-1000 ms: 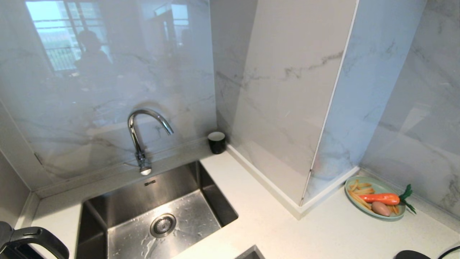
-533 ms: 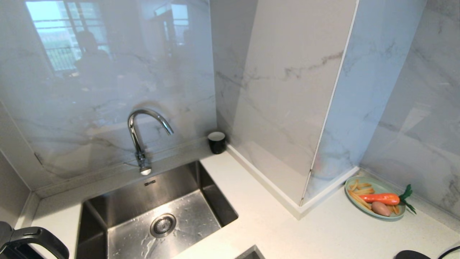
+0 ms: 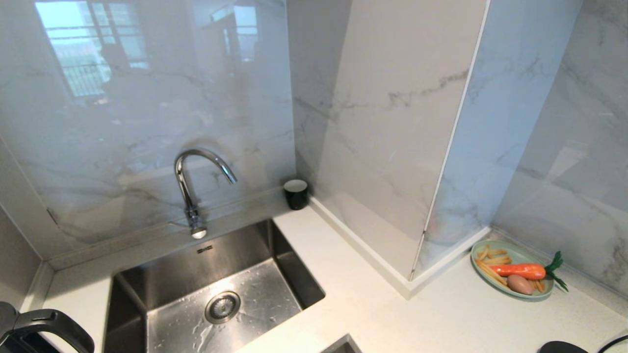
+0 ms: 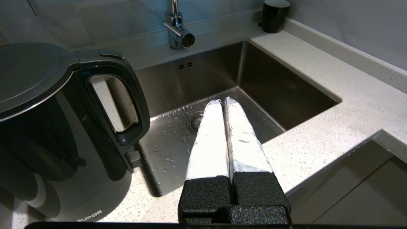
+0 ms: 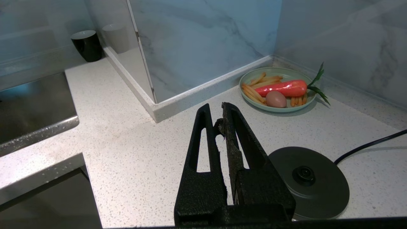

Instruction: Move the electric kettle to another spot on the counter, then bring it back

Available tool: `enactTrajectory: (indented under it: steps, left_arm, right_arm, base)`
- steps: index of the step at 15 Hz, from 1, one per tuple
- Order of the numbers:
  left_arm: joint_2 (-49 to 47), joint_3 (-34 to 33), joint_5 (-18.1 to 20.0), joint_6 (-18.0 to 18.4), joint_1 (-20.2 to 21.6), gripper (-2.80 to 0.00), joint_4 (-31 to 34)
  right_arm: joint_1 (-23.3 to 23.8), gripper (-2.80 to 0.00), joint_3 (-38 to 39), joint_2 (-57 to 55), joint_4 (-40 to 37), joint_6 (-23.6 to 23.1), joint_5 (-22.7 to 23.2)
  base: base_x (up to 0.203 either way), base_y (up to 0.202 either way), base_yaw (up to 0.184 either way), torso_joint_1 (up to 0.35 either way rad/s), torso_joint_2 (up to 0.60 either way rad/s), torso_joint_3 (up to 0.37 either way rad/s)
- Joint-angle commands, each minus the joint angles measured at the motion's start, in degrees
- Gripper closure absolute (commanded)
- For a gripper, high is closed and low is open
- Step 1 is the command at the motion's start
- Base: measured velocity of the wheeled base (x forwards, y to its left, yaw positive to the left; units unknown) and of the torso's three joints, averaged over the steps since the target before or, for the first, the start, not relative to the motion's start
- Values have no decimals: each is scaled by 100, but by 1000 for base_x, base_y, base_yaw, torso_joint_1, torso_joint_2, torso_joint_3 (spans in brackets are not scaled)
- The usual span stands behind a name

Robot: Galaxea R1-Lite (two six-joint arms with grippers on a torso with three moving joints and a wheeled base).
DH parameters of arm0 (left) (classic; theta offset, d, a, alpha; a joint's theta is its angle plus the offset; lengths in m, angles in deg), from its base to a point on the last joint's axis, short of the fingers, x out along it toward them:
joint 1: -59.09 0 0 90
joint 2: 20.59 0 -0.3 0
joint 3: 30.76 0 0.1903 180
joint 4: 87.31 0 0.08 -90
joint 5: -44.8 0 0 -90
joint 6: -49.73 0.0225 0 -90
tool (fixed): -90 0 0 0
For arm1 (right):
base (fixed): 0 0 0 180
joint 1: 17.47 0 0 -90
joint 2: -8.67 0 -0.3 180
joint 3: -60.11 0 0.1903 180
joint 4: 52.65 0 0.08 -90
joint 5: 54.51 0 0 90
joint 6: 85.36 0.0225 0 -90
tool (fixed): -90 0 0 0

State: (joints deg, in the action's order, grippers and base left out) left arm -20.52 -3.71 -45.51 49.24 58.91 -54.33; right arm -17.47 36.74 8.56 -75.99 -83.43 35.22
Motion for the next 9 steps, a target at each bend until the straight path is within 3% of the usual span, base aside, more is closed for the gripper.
enactTrajectory:
  steps: [1, 9]
  left_arm:
    - [1, 1, -4, -3, 1, 0, 5]
    - [1, 1, -10, -3, 1, 0, 5]
  right_arm:
    - [0, 0, 0, 2, -2, 1, 0]
    - [0, 0, 0, 2, -2, 1, -4]
  base:
    - [0, 0, 0, 0, 0, 0]
    - [0, 0, 0, 0, 0, 0]
